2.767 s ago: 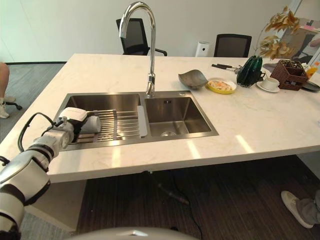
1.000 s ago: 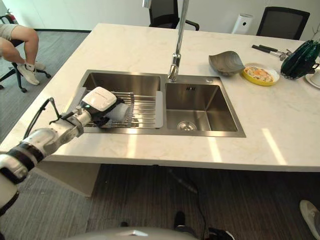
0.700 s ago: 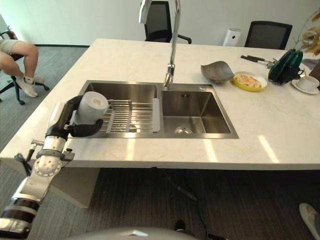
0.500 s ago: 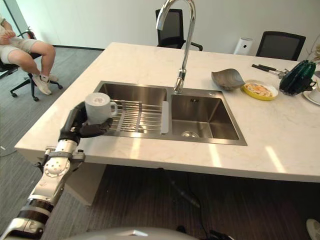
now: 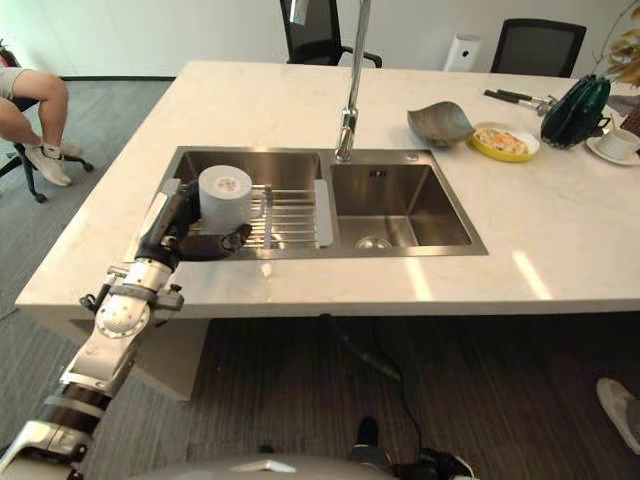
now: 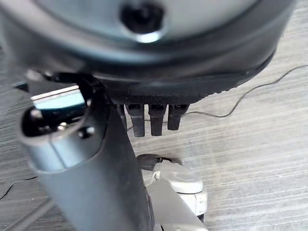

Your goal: Place the dishes in the dishwasher.

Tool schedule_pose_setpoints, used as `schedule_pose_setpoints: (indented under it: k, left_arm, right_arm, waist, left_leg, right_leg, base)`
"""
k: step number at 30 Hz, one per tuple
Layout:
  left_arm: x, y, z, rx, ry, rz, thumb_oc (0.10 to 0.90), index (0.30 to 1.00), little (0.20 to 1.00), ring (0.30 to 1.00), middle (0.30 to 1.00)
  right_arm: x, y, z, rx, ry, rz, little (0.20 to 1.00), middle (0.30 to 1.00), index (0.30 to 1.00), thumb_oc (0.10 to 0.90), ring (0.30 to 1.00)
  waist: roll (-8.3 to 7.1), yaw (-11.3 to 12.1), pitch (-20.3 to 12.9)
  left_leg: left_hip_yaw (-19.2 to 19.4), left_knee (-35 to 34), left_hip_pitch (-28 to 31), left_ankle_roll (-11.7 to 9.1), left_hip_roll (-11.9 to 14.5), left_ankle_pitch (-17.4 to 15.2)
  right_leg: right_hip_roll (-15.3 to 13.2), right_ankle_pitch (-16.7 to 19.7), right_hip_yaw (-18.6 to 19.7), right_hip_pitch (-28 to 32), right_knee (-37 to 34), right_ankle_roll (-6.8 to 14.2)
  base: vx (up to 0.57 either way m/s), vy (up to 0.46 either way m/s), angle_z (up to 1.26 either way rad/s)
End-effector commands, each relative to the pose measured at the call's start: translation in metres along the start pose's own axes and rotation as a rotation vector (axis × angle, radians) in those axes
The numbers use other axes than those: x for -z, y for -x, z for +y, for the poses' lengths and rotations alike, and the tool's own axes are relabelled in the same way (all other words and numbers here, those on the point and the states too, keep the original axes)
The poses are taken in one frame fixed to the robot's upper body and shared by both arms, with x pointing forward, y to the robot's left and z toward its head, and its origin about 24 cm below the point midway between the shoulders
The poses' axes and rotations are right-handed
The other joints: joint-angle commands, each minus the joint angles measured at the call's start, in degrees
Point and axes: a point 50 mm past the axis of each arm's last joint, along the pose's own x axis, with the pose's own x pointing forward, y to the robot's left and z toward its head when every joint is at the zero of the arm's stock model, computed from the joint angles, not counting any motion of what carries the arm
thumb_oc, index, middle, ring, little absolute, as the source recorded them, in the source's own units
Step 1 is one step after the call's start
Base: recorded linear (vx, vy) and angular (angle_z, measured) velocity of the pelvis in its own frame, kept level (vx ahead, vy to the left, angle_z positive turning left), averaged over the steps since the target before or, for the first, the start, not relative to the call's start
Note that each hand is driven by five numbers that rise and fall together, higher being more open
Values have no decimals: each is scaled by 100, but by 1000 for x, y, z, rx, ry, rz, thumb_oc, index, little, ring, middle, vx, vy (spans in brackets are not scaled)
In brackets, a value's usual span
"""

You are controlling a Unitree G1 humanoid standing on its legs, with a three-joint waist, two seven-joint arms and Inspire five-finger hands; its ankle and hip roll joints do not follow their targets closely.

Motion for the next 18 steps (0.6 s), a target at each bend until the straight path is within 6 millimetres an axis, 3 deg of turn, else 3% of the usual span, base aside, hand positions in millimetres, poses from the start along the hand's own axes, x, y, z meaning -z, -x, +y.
schedule_pose_setpoints:
  k: [1,4,7,13,15,16,17,18]
  left_arm:
    - [-106,-46,19,-77,9,-490,400,300,300,300,300]
    - [-118,-52,26,-107,83,-535,400,300,300,300,300]
    - [-125,-52,35,-147,147,-566,400,300,300,300,300]
    - [-123,-51,39,-155,194,-553,400,300,300,300,300]
    - [-123,-50,39,-151,192,-550,400,300,300,300,300]
    - [-122,-48,38,-141,193,-546,400,300,300,300,300]
    - [-118,-45,37,-127,211,-533,400,300,300,300,300]
    - [-111,-41,35,-111,228,-510,400,300,300,300,300]
  right_arm:
    - [0,2,-10,14,23,-20,900,900,900,800,900]
    - [15,3,-1,-26,58,32,900,900,900,800,900]
    - [7,2,-2,-28,109,17,900,900,900,800,900]
    - [0,2,-11,7,76,-9,900,900,900,800,900]
    - [-1,3,-12,13,77,-11,900,900,900,800,900]
    - [-2,3,-15,20,82,-13,900,900,900,800,900]
    - [-7,3,-19,29,105,-21,900,900,900,800,900]
    - [-5,3,-18,24,120,-9,900,900,900,800,900]
  waist:
    - [119,395,94]
    - [5,540,79]
    - [-27,651,0]
    - [171,780,30]
    - [198,828,90]
    - [253,864,136]
    - [381,876,216]
    - [454,907,224]
  left_leg:
    - [-752,10,-208,83,-165,-36]
    - [-897,15,-278,-61,-124,118]
    - [-1021,44,-418,-235,-41,244]
    - [-1523,280,-808,-541,43,574]
    - [-1511,317,-921,-614,39,676]
    - [-1433,312,-1073,-676,81,855]
    - [-930,135,-1321,-769,273,1164]
    - [-597,12,-1402,-764,378,1169]
  right_leg:
    - [418,-1018,132,837,899,-183]
    - [614,-1274,254,912,808,-352]
    - [739,-1249,38,1141,329,-480]
    - [1031,-1398,-304,1365,-13,-802]
    - [1041,-1436,-419,1417,-52,-828]
    - [1059,-1449,-558,1444,-102,-847]
    - [1010,-1447,-866,1429,-192,-851]
    - [943,-1442,-1064,1410,-238,-846]
  base:
    - [-115,-178,58]
    - [-67,-217,58]
    - [-31,-218,28]
    - [-61,-220,62]
    - [-61,-87,75]
    - [-162,-22,109]
    - [-232,-20,186]
    - [-194,13,120]
